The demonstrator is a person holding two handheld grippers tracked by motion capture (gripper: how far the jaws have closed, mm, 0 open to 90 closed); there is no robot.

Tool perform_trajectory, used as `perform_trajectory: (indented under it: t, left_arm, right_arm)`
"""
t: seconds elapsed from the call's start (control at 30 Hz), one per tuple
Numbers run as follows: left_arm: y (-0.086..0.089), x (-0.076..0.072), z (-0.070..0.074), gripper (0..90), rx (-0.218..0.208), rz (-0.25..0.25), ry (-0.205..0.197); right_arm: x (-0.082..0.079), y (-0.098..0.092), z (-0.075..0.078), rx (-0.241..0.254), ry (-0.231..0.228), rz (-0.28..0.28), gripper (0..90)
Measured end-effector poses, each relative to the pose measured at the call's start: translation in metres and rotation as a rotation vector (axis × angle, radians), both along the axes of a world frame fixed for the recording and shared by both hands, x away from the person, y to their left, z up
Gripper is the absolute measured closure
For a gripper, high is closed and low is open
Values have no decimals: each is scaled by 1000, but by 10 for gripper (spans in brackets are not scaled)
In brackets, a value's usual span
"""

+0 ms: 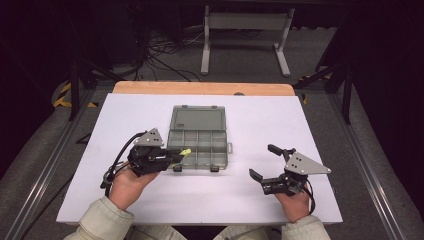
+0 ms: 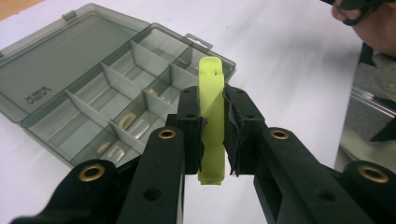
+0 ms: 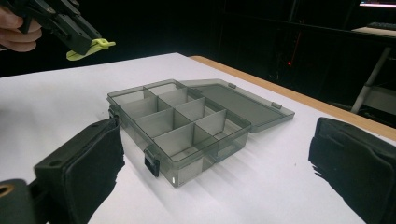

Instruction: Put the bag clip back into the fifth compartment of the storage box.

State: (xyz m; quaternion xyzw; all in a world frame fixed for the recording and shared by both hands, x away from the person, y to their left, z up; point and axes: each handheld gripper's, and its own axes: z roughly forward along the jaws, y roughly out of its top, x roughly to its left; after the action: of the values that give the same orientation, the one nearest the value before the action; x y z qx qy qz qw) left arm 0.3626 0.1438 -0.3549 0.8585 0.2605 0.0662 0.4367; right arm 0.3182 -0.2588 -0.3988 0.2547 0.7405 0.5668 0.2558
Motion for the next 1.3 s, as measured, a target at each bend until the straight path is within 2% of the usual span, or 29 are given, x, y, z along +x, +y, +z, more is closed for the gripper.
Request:
perform_trajectory:
  t: [0.43,0.57,0.7,0.77,1.3]
  left_arm:
    - [1,9,-4,778,4,128,2]
    - [1,11,-7,778,2,176,22]
    - [1,13,-8,778,5,200,18]
    - [0,14,-9,778,9,230,22]
    - [-2,25,-19,777,42,321,44]
  right_arm:
    - [0,0,0,0,0,2,30]
    - [0,0,0,1,0,2,29]
    - [0,0,0,-1,-1,2,30]
    - [0,0,0,-1,-1,2,30]
    - [0,0,0,1,0,2,30]
